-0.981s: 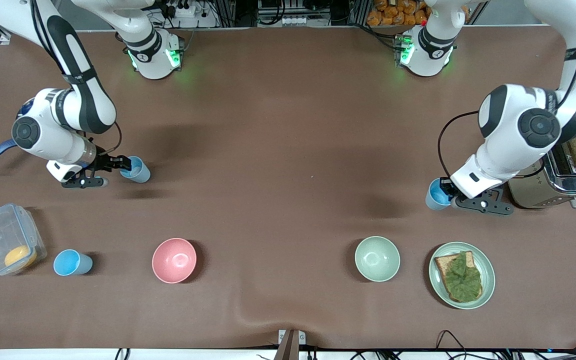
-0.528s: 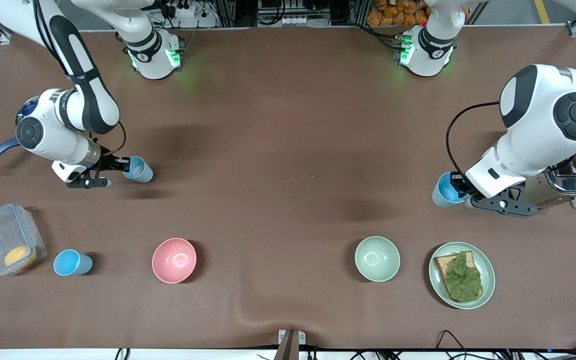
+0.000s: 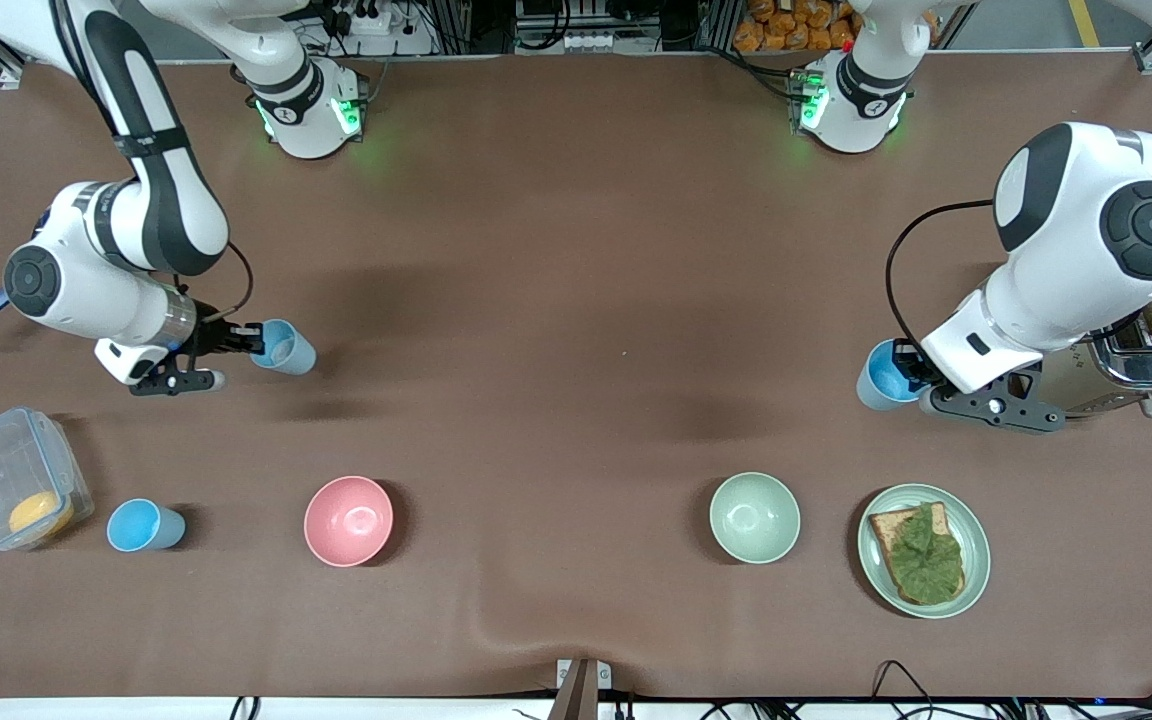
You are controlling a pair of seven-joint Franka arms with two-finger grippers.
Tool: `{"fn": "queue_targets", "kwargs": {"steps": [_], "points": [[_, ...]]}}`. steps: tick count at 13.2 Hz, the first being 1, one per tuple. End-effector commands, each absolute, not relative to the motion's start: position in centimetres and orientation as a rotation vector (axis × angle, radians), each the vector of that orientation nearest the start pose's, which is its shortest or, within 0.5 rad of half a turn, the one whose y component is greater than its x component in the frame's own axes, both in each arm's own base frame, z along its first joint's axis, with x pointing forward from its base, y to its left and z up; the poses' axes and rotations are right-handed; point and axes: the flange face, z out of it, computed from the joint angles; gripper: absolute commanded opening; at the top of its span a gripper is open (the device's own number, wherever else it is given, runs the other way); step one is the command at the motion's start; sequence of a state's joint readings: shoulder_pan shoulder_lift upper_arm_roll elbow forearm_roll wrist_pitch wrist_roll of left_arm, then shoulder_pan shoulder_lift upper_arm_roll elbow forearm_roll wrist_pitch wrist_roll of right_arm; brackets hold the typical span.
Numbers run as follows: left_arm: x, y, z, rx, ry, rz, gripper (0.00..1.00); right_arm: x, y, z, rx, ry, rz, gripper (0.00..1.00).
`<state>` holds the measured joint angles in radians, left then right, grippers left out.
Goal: Stack blue cups with both arms
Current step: 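Carry the blue cup in the right gripper to the table center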
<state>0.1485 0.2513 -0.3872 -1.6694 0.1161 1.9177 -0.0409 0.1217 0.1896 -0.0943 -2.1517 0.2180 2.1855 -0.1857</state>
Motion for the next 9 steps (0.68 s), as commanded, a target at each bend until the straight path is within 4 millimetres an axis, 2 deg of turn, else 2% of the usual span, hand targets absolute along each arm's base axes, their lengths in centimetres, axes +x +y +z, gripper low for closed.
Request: {"fn": "queue_targets", "kwargs": {"steps": [1, 3, 6, 8, 9], "points": [[62.0, -12.4, 47.9, -3.124, 0.347, -0.008, 0.0, 54.5, 6.8, 31.1, -2.928, -0.105, 0.201, 0.0], [61.7, -12.2, 48.6, -3.118, 0.346, -0.009, 0.0, 54.6, 11.0, 32.2, -2.935, -0.033, 0.195, 0.0], [61.2, -11.9, 49.2, -3.109, 0.352, 0.011, 0.0, 53.5, 19.3, 33.5, -2.951, 0.071, 0.194, 0.0], [60.8, -11.3, 50.1, -3.1, 0.341, 0.022, 0.0, 52.3, 26.1, 34.7, -2.953, 0.159, 0.176, 0.0], [60.6, -10.9, 50.4, -3.098, 0.338, 0.03, 0.0, 51.8, 29.3, 34.4, -2.956, 0.22, 0.179, 0.0]]}}
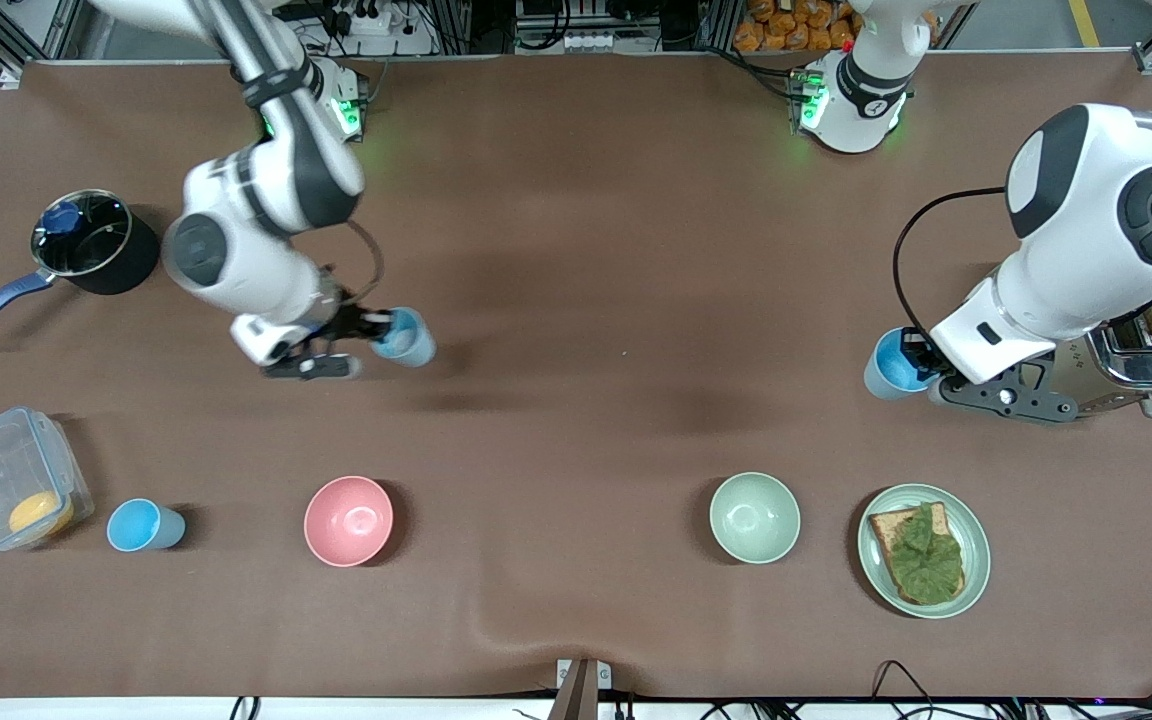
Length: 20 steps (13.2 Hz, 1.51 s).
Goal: Stack blue cups with both arms
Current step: 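Carry the blue cup in the right gripper to the table center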
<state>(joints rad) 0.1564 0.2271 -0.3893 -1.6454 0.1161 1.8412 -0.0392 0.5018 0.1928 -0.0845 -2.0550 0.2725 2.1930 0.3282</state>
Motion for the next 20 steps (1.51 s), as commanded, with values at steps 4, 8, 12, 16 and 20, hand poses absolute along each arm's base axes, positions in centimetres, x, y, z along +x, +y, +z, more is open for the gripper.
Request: {"fn": "queue_targets", "kwargs": {"steps": [4, 8, 12, 16, 20], "points": [[60.4, -9.2, 51.2, -3.094, 0.324, 0.04, 0.0, 49.7, 39.5, 32.4, -2.938, 0.407, 0.125, 0.0], [60.0, -9.1, 53.1, -3.111, 0.312, 0.077, 0.0, 48.0, 45.6, 28.7, -2.915, 0.526, 0.07, 0.0], [60.4, -9.5, 50.7, -3.139, 0.287, 0.147, 0.0, 47.3, 46.5, 26.4, -2.924, 0.538, 0.067, 0.0], [60.3, -12.6, 49.8, -3.235, 0.141, 0.192, 0.0, 47.3, 46.4, 25.4, -2.934, 0.548, 0.076, 0.39], [58.7, -19.8, 48.4, -3.22, 0.075, 0.251, 0.0, 48.9, 44.8, 27.5, -2.933, 0.553, 0.093, 0.8]]}}
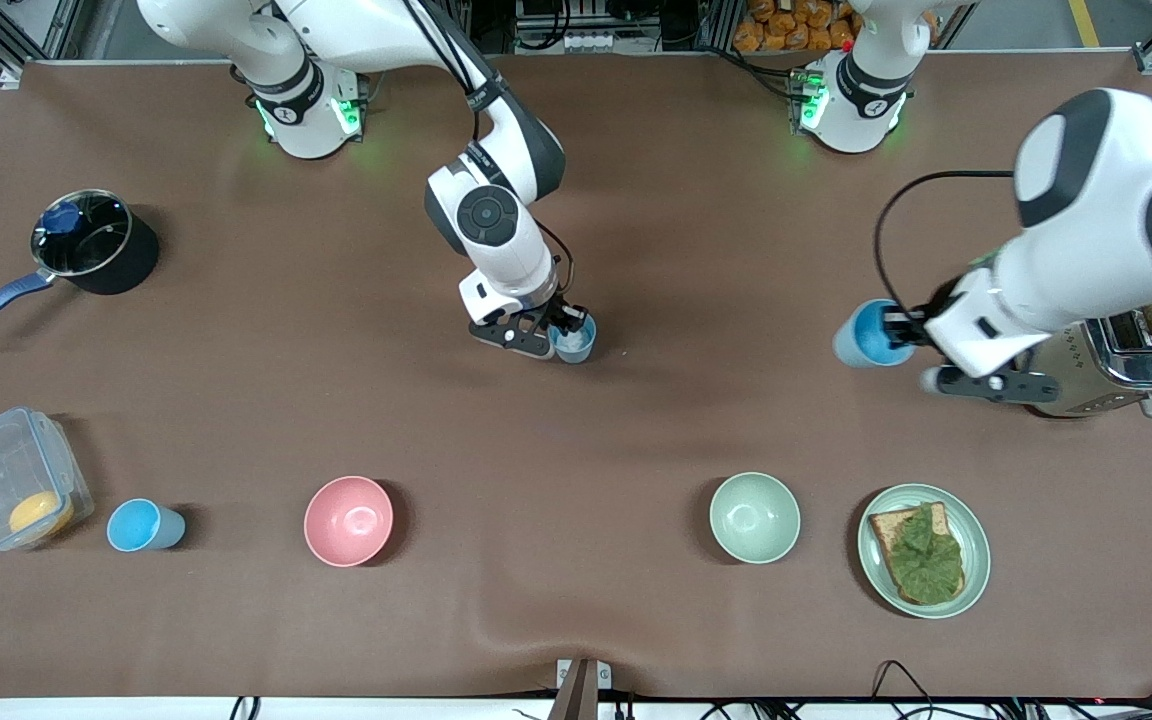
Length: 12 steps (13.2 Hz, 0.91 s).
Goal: Stack blue cups with both arms
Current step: 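Carry the blue cup in the right gripper to the table center, then set the cup down upright and open the right gripper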
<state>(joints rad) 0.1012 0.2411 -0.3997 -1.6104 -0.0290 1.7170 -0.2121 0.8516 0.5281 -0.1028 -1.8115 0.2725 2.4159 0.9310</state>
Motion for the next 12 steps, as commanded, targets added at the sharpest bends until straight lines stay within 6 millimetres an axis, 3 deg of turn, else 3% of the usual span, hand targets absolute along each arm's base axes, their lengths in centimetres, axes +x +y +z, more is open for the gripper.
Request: {"fn": "queue_targets", "kwargs": {"steps": [1, 4, 6, 7, 9, 12], "points": [[58.2, -21.6, 48.3, -3.212, 0.014, 0.259, 0.0, 50.2, 43.7, 28.9, -2.939, 0.564, 0.123, 0.82], [56.3, -27.0, 47.9, -3.206, 0.0, 0.254, 0.0, 53.1, 40.0, 33.9, -2.953, 0.517, 0.215, 0.86], [55.1, -30.7, 46.8, -3.213, 0.019, 0.247, 0.0, 54.7, 36.2, 37.2, -2.96, 0.456, 0.241, 0.89], [54.9, -32.3, 45.9, -3.22, 0.002, 0.236, 0.0, 55.6, 33.5, 38.9, -2.963, 0.42, 0.253, 0.92], [53.0, -37.4, 44.4, -3.24, -0.032, 0.194, 0.0, 57.1, 27.6, 41.6, -2.981, 0.337, 0.243, 1.0], [50.5, -43.3, 40.7, -3.218, -0.189, 0.128, 0.0, 58.9, 19.4, 44.8, -2.999, 0.223, 0.212, 1.0]]}}
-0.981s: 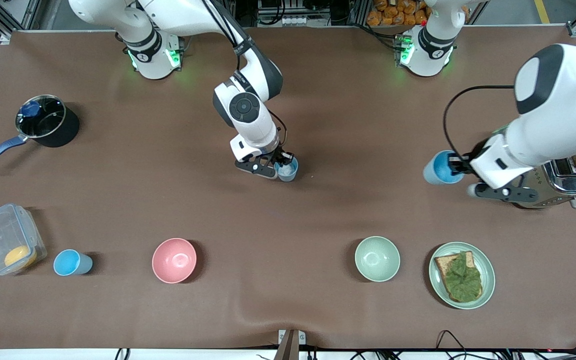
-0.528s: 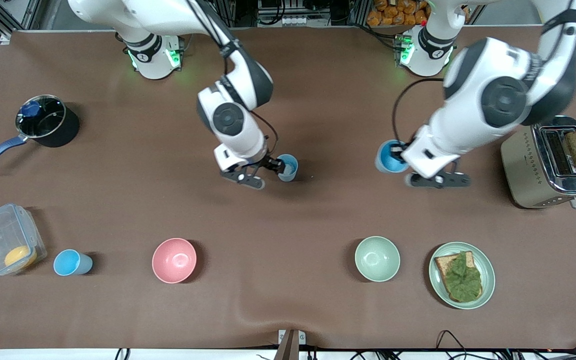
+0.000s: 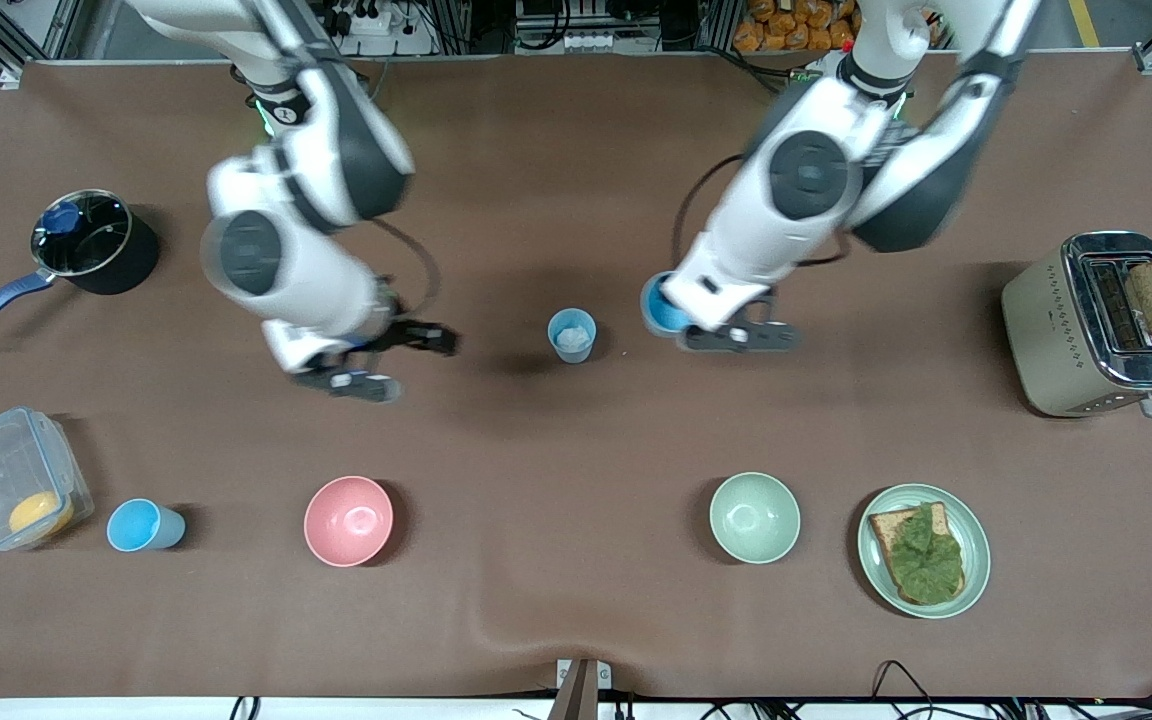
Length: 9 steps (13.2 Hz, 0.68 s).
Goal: Stack blue cups with both arms
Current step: 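Set the cup down upright and open the right gripper, then lower the left gripper's cup into the centered cup while the right gripper withdraws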
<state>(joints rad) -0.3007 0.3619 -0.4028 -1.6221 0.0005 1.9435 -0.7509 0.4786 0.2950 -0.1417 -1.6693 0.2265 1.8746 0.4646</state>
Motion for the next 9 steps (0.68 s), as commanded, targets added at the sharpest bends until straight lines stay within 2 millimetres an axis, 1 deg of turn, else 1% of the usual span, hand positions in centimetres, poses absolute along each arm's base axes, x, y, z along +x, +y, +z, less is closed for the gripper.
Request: {"fn": "queue_targets", "kwargs": {"steps": [1, 2, 3, 4, 5, 7, 8, 9], "points": [[49.3, -45.3, 39.4, -3.211, -0.225, 0.121, 0.0, 59.2, 17.0, 46.0, -2.995, 0.215, 0.196, 1.0], [48.9, -46.4, 37.9, -3.2, -0.275, 0.105, 0.0, 59.3, 14.2, 47.0, -2.986, 0.225, 0.195, 1.0], [48.4, -47.5, 37.0, -3.198, -0.312, 0.095, 0.0, 59.1, 11.8, 48.4, -2.98, 0.236, 0.2, 1.0], [47.3, -48.8, 36.1, -3.199, -0.317, 0.101, 0.0, 58.7, 9.1, 49.9, -2.972, 0.244, 0.2, 1.0], [46.2, -50.1, 35.3, -3.203, -0.305, 0.088, 0.0, 58.2, 6.9, 51.4, -2.966, 0.225, 0.2, 1.0], [45.5, -51.0, 34.1, -3.192, -0.329, 0.086, 0.0, 56.9, 5.0, 54.7, -2.955, 0.2, 0.164, 1.0], [45.1, -51.3, 33.1, -3.178, -0.308, 0.072, 0.0, 56.3, 3.7, 55.8, -2.958, 0.222, 0.157, 1.0], [45.1, -51.5, 32.6, -3.179, -0.317, 0.051, 0.0, 55.9, 2.8, 57.1, -2.979, 0.229, 0.131, 1.0]]}}
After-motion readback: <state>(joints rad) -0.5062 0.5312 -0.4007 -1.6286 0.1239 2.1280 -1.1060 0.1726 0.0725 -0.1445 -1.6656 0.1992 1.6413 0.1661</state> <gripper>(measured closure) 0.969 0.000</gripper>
